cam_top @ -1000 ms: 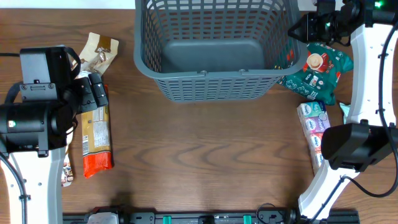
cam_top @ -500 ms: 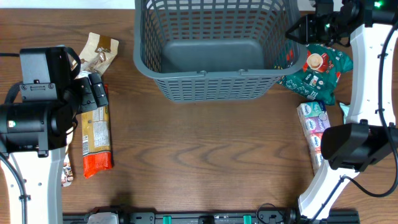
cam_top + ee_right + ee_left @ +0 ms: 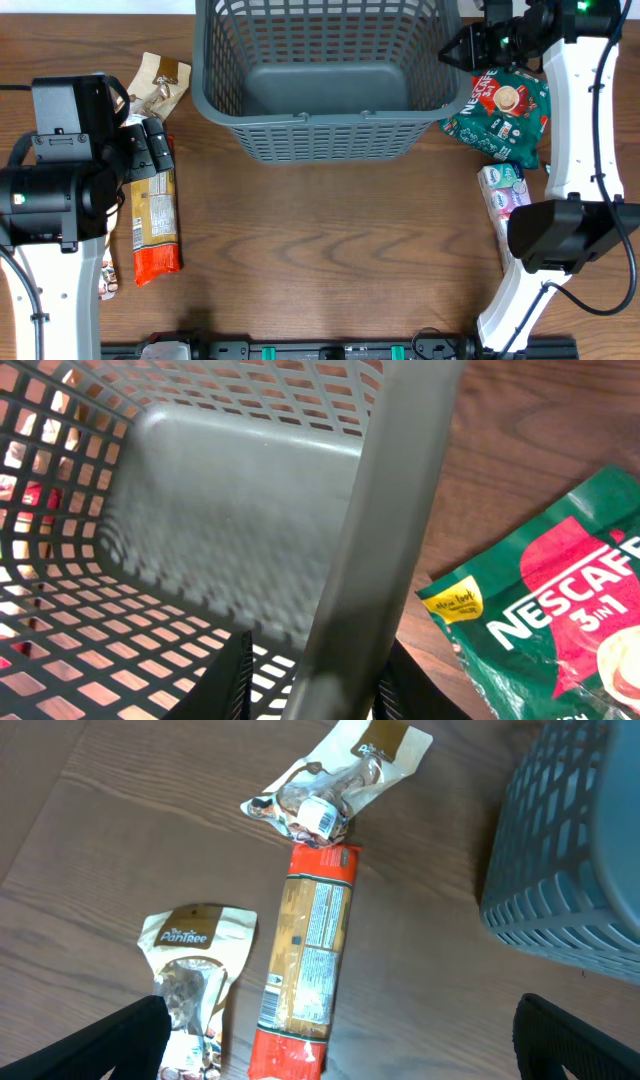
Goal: Pack container
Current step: 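Move the right gripper to the green Nescafe pouch and grasp it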
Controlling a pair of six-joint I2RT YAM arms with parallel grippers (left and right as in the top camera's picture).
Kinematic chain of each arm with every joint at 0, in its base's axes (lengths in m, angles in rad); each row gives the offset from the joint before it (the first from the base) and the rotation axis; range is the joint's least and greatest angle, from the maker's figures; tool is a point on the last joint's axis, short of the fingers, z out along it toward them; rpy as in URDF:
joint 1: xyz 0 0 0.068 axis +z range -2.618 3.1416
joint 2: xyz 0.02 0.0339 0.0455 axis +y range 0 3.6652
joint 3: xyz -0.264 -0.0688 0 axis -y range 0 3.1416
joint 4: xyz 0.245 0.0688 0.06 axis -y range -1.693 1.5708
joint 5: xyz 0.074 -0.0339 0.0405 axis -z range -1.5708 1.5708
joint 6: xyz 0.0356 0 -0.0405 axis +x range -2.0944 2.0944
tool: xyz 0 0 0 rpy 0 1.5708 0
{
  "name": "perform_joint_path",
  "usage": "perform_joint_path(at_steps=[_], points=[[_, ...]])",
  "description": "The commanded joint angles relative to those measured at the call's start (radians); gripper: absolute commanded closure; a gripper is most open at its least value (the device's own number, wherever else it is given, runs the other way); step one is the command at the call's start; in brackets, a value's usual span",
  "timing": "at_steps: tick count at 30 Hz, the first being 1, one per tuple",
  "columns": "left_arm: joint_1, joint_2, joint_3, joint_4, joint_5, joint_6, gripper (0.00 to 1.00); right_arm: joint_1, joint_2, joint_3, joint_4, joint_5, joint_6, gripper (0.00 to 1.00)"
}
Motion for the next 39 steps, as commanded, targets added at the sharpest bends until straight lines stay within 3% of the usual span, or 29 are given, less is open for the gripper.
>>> perform_joint_path(at_steps=[1,5,7,21,39], points=[[0.005,-0.003,-0.008,-0.003,0.014,0.018,0.01,0.025,-0.005,-0.001,0.003,-0.041,-0.015,0.76],[0.005,-0.003,-0.008,-0.003,0.014,0.018,0.01,0.026,-0.005,-0.001,0.004,-0.040,-0.015,0.75],[0.005,-0.003,-0.008,-0.003,0.014,0.018,0.01,0.024,-0.005,-0.001,0.011,-0.035,-0.010,0.67],[0.005,-0.003,-0.008,-0.003,0.014,0.022,0.01,-0.040,-0.005,-0.001,0.028,0.012,0.064,0.50],[0.005,-0.002,-0.008,-0.003,0.014,0.022,0.01,-0.059,-0.107,0.000,0.029,0.011,0.063,0.41]])
